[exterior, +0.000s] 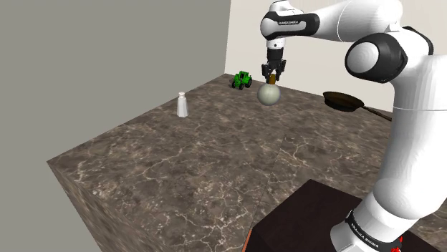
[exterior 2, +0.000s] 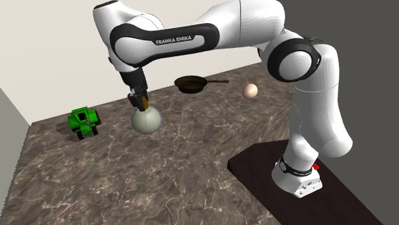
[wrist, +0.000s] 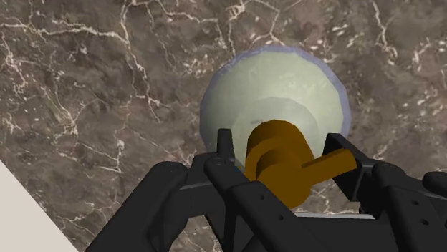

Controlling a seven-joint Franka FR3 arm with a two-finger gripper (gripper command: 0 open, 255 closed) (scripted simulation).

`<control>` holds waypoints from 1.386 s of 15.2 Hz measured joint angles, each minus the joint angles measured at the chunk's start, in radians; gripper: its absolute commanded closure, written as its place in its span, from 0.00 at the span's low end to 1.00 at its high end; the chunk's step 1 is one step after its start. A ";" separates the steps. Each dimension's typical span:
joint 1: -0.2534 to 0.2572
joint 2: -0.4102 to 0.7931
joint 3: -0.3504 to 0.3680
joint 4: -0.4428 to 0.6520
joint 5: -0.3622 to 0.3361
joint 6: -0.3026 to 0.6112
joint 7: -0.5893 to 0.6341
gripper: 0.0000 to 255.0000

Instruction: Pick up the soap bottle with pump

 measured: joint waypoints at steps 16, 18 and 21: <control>-0.002 0.018 -0.001 0.108 0.003 -0.089 -0.012 1.00; -0.004 0.032 -0.001 0.155 0.005 -0.122 -0.016 1.00; -0.008 0.055 -0.002 0.231 0.007 -0.174 -0.025 1.00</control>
